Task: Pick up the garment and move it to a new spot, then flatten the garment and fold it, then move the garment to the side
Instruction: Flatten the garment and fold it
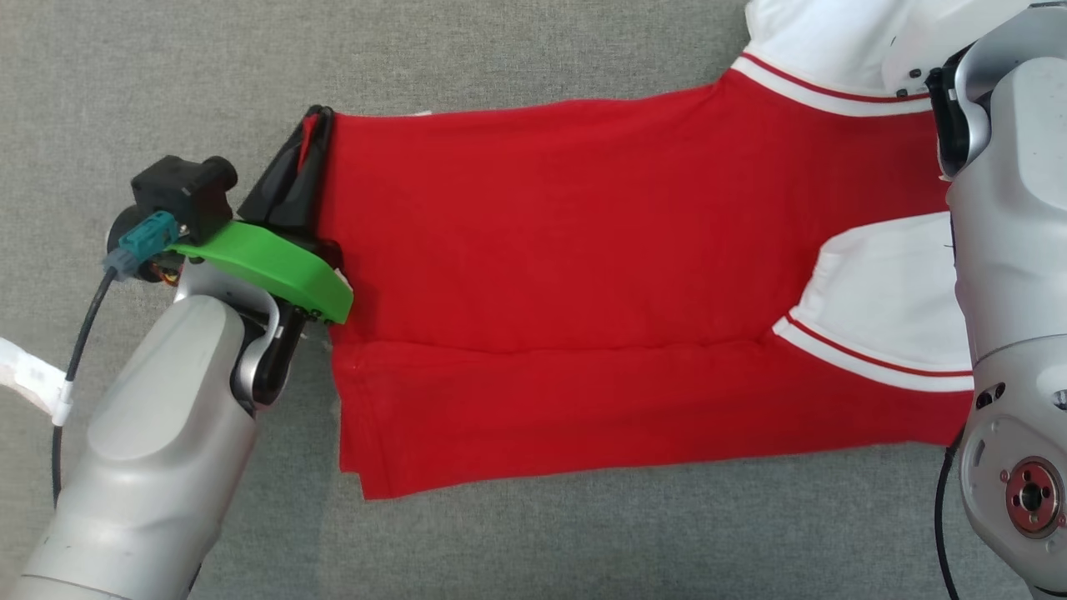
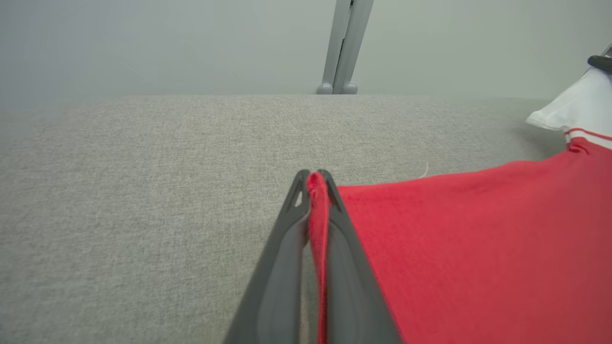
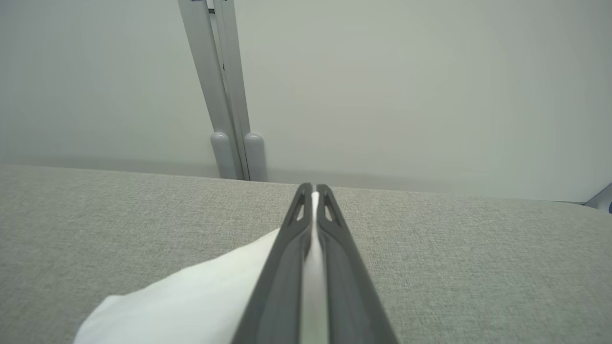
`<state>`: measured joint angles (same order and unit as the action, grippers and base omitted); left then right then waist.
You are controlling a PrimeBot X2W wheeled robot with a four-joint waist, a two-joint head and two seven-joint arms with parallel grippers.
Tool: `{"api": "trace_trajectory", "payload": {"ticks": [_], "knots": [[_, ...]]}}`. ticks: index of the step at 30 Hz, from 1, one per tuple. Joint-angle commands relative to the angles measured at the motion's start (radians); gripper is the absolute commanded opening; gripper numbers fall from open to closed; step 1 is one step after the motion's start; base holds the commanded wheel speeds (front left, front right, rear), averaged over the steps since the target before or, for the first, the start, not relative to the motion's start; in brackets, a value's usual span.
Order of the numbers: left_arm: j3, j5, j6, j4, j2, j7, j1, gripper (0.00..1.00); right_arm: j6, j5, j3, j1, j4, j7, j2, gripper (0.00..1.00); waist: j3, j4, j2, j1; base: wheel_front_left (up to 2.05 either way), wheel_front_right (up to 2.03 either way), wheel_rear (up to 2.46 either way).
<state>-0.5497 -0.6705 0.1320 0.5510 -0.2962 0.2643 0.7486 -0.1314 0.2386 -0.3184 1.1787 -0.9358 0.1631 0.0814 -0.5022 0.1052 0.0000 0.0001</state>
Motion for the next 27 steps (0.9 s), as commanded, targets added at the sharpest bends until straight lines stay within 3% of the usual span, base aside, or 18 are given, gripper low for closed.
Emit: {"api": "trace_trajectory", "payload": {"ticks": [1,7,13,27], "knots": [[0.018,0.025,-0.002,-0.003,-0.012,-0.001,0.014,0.0,0.002,0.011,-0.011,-0.014,0.006,0.027,0.002,0.0,0.018,-0.009,0.0,-0.0001,0.0,0.0,0.0],[0.067,0.089,-0.002,-0.006,-0.013,-0.001,-0.008,0.0,0.002,-0.023,-0.022,-0.037,-0.017,0.084,-0.018,0.0,0.071,-0.033,0.0,-0.0001,0.0,0.0,0.0],[0.116,0.135,-0.002,0.008,0.012,-0.001,-0.112,0.0,0.002,-0.145,0.028,-0.132,-0.008,0.101,-0.024,0.0,0.151,-0.062,0.0,-0.0001,0.0,0.0,0.0],[0.196,0.186,-0.002,0.022,0.085,-0.001,-0.388,0.0,0.002,-0.522,0.239,-0.615,0.185,0.103,0.016,0.0,0.309,-0.089,0.0,-0.0001,0.0,0.0,0.0]]}}
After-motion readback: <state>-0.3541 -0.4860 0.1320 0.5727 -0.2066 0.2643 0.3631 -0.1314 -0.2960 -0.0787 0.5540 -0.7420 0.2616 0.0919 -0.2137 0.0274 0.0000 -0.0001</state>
